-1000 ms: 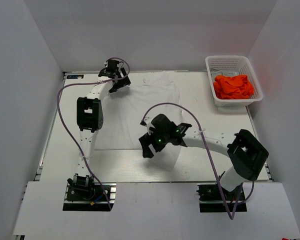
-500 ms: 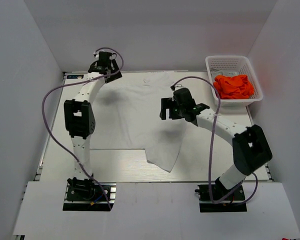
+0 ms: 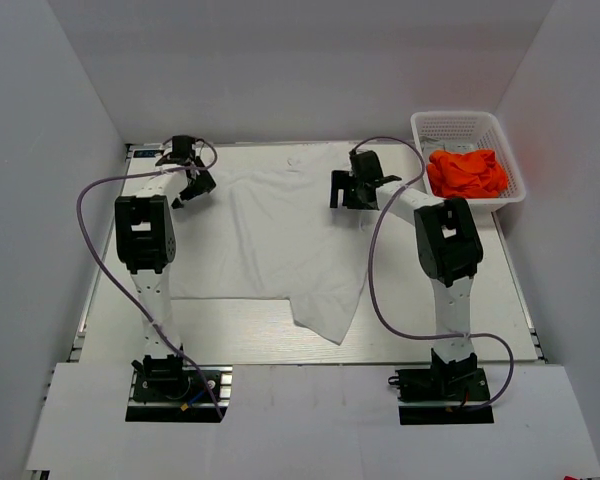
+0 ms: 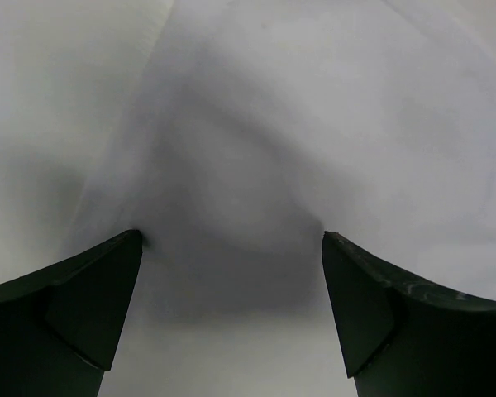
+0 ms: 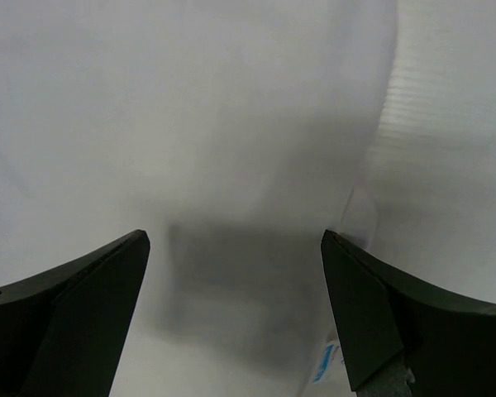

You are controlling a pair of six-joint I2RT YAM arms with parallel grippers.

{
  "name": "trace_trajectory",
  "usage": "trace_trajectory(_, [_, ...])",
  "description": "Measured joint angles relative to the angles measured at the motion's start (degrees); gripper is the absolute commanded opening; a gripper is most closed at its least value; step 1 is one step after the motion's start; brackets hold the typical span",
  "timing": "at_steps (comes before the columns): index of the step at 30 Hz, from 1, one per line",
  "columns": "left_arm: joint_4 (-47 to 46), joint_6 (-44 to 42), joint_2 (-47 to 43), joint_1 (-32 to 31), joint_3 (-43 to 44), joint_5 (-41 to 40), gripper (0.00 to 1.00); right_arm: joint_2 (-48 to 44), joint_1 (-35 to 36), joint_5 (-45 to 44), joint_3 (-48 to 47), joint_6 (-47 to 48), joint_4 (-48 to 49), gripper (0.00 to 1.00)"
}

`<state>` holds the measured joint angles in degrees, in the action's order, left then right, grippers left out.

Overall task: Fold and stack the t-shirts
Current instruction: Flatten out the tshirt

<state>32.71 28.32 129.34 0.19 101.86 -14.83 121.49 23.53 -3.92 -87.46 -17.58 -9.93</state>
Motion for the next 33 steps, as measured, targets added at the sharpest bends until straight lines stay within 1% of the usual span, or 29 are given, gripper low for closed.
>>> trace_trajectory(5, [-1.9,-0.5,1.3,-0.1,2.3,2.3,1.0,3.6,-4.1,0.0,-3.8,-0.7,0.4,0.9])
trace_trajectory(7, [-2.0,-1.0,3.7,-0.1,5.3,3.8,1.0,5.2,-5.6,0.0,-6.0,-1.1,0.0,0.9])
trace_trajectory(10, [-1.1,-1.3,7.9,-0.2,12.4,5.2,1.0,8.5,-7.7,-0.1,-11.2,-1.6,-0.8,0.9])
trace_trajectory(12, [-1.4,-1.3,9.5,-0.3,14.9,5.9,1.0,11.0,-8.7,-0.1,-15.5,-2.0,-2.3,0.9])
trace_trajectory(14, [-1.2,-1.3,9.6,-0.4,15.2,6.7,1.0,13.3,-9.5,0.8,-19.6,-2.4,-3.7,0.9])
trace_trajectory(16, [-1.2,-1.3,9.5,-0.4,15.2,7.0,1.0,14.2,-10.1,2.3,-21.4,-2.2,-4.7,0.9])
trace_trajectory(19, [0.2,-1.3,8.9,-0.4,15.2,7.8,1.0,13.2,-10.4,4.4,-21.3,-0.4,-6.3,0.9])
trace_trajectory(21, [1.7,-1.0,7.3,-0.5,14.4,7.7,1.0,10.3,-10.2,5.0,-19.1,0.9,-6.7,0.9])
trace_trajectory(23, [2.3,-0.2,2.7,-0.7,9.7,7.3,1.0,4.5,-9.1,5.5,-14.0,1.8,-6.6,0.9])
trace_trajectory(24, [2.5,0.5,-0.8,-0.8,6.0,7.0,1.0,0.2,-8.3,5.6,-9.8,1.8,-5.2,0.9])
trace_trajectory(27, [5.1,4.1,-14.6,-1.3,-7.6,5.3,1.0,-13.2,-5.6,5.7,2.8,1.5,-3.3,0.9])
trace_trajectory(28, [4.3,5.6,-19.5,-1.4,-12.6,4.1,1.0,-17.3,-4.5,5.6,7.1,1.3,-0.7,0.9])
trace_trajectory(29, [4.9,7.5,-24.7,-1.6,-17.6,3.1,1.0,-21.7,-3.4,5.6,11.3,0.8,-0.1,0.9])
trace_trajectory(31, [5.5,10.7,-34.2,-1.8,-27.4,1.1,1.0,-28.8,-1.9,5.1,18.1,-0.4,0.6,0.9])
trace_trajectory(33, [7.2,13.9,-41.5,-1.4,-36.4,-0.1,1.0,-34.6,-1.2,4.6,24.4,-1.8,1.4,0.9])
